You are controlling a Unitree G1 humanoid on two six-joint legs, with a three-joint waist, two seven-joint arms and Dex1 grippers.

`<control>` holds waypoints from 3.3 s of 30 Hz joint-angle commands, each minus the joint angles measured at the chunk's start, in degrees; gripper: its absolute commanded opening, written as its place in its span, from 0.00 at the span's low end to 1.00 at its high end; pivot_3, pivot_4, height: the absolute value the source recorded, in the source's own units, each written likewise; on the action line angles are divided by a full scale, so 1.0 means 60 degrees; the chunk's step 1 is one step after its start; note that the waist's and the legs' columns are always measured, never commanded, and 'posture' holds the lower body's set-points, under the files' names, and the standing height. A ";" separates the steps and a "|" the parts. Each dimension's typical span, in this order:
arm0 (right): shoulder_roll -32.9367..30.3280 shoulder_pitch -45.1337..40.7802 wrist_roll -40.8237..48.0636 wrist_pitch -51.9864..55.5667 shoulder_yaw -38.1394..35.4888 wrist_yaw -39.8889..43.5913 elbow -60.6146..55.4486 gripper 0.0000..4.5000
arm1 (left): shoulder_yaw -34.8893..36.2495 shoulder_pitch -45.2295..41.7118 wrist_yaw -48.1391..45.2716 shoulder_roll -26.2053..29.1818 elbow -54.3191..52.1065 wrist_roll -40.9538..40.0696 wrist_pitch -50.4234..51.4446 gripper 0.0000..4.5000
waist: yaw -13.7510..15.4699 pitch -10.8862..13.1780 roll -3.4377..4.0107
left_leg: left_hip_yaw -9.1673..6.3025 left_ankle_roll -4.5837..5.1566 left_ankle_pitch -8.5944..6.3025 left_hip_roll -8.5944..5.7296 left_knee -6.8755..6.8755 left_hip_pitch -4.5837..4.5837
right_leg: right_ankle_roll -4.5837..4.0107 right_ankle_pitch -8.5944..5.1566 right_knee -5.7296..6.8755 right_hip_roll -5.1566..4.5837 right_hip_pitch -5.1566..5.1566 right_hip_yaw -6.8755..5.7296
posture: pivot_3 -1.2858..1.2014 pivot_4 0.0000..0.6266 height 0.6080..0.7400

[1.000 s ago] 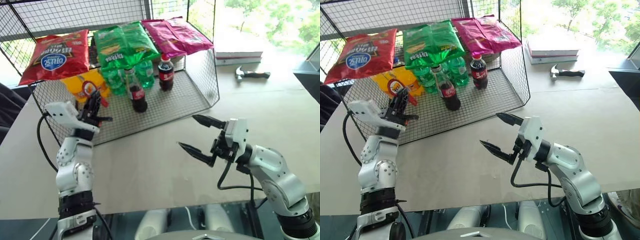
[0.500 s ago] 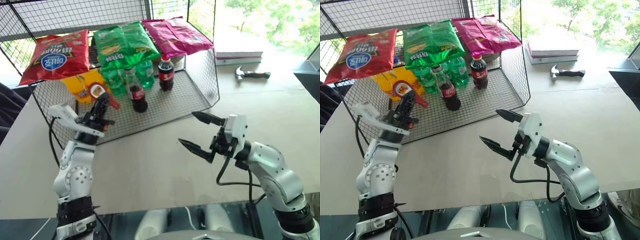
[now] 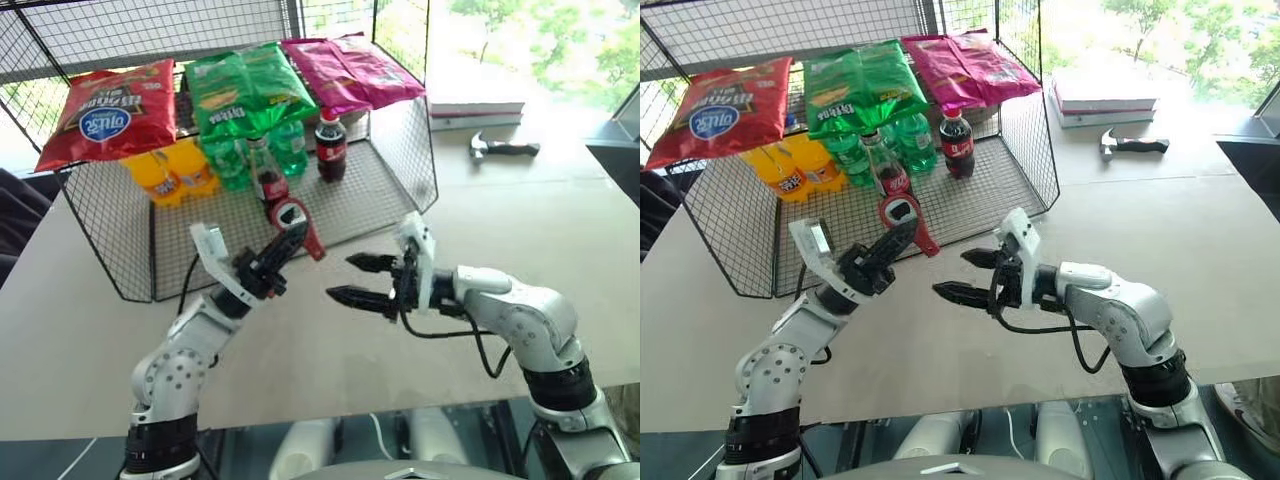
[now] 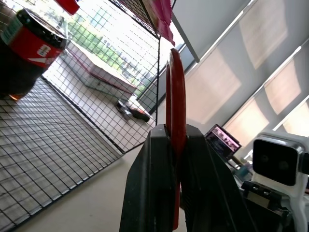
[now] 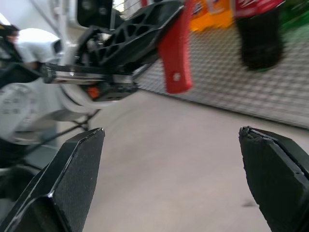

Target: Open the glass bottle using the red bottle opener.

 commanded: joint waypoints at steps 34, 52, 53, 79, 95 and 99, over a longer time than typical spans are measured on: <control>0.0220 -0.1041 0.1919 0.1741 0.0261 0.0641 0.0693 0.42 | -0.0303 0.0063 -0.0961 0.0684 -0.0415 -0.1237 0.1626 0.00 | -0.0180 0.0003 0.0006 | 0.0003 0.0001 -0.0001 -0.0003 -0.0007 -0.0009 | 0.0000 0.0000 -0.0003 -0.0005 -0.0011 0.0003 | 0.52 0.24 1.00; 0.0793 -0.1106 0.2126 0.1754 -0.0174 0.0353 0.0838 0.26 | -0.0401 0.0234 -0.1016 0.0648 -0.0501 -0.1336 0.1803 0.00 | -0.0179 0.0004 0.0006 | 0.0001 0.0001 -0.0001 -0.0003 -0.0008 -0.0012 | 0.0000 0.0000 -0.0004 -0.0006 -0.0013 0.0001 | 0.52 0.24 1.00; 0.0823 -0.1086 0.2178 0.1778 -0.0216 0.0334 0.0832 0.13 | -0.0405 0.0247 -0.1004 0.0639 -0.0503 -0.1404 0.1837 0.00 | -0.0179 0.0004 0.0006 | 0.0001 0.0001 -0.0001 -0.0003 -0.0008 -0.0012 | 0.0000 0.0000 -0.0005 -0.0006 -0.0013 0.0001 | 0.52 0.24 1.00; -0.0262 0.0612 -0.0643 -0.1135 -0.0527 -0.0369 0.0968 0.00 | 0.0014 0.0474 -0.0780 0.0891 -0.0610 -0.0482 0.1107 0.97 | -0.0151 0.0006 0.0010 | 0.0002 0.0000 -0.0001 -0.0007 -0.0012 -0.0021 | 0.0001 -0.0001 -0.0010 -0.0010 -0.0019 0.0000 | 0.52 0.24 1.00; 0.0234 0.1476 -0.4168 -0.5498 -0.0892 -0.1972 0.1435 0.00 | -0.0393 -0.0766 0.0960 -0.0045 0.1688 0.6756 -0.5242 0.97 | -0.0062 0.0006 0.0008 | 0.0012 -0.0003 0.0000 -0.0006 -0.0019 -0.0025 | 0.0002 0.0000 -0.0012 -0.0005 -0.0029 0.0005 | 0.52 0.24 1.00; 0.0422 0.1482 -0.4397 -0.5775 -0.0827 -0.2019 0.1317 0.00 | -0.0418 -0.1542 0.1519 -0.0142 0.2817 0.7755 -0.6355 0.97 | -0.0060 0.0006 0.0008 | 0.0010 -0.0004 0.0001 -0.0007 -0.0019 -0.0026 | 0.0003 0.0000 -0.0013 -0.0004 -0.0029 0.0004 | 0.52 0.24 1.00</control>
